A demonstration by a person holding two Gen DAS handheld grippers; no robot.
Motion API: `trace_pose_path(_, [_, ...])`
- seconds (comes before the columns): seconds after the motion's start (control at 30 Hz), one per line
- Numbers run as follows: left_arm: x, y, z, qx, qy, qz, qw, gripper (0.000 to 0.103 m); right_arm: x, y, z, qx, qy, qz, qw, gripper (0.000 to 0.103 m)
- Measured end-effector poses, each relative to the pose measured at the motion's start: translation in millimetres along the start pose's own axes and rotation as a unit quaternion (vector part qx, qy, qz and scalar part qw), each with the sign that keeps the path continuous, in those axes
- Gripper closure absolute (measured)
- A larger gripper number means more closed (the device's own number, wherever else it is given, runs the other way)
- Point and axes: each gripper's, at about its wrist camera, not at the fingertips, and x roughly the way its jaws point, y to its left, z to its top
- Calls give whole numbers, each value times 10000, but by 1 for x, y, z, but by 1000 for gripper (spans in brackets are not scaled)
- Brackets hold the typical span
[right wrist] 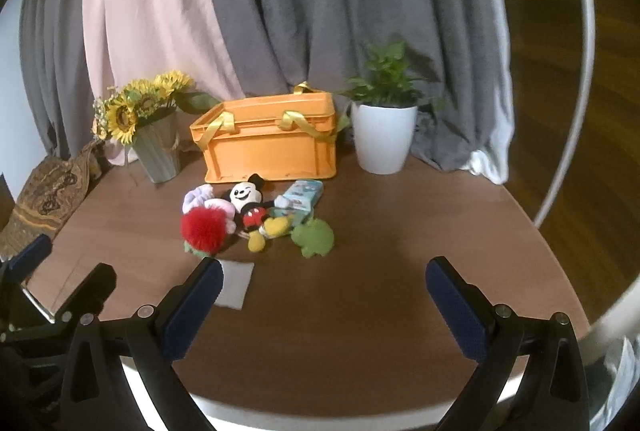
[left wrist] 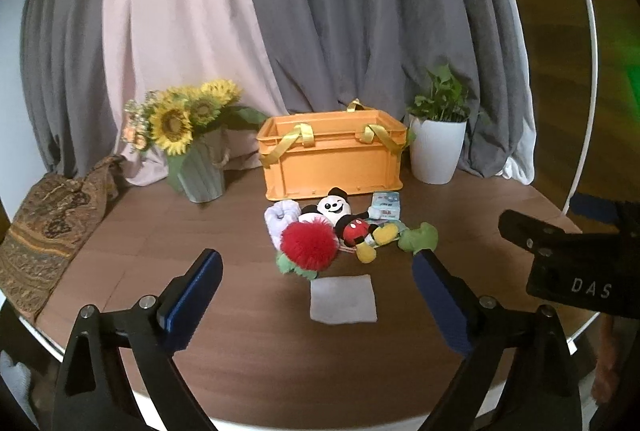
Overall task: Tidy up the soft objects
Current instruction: 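Move the left tool toward the white cloth while the right tool approaches the green frog plush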
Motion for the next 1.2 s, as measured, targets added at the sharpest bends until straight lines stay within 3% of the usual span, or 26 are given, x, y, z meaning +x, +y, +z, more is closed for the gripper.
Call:
trace_pose_path(0.33, [62, -17, -12, -60, 721, -22, 9974, 15, 81, -1, 14, -455, 483, 287, 9974, 1])
trace_pose_path(0.63, [111, -28, -33, -786, 1419, 255, 9864, 24, 147, -13, 13, -683, 945, 839, 9896, 5])
trace_pose_path(0.9, [146, -26, -43, -1195, 1756, 455, 9761, 30, 196, -11, 7, -791, 1370, 1246, 9795, 12])
trace_pose_path(1.2, [173, -24, -56, -1226, 2093, 537, 9686, 37, 230, -5, 1, -737, 1652, 1427, 9731, 17])
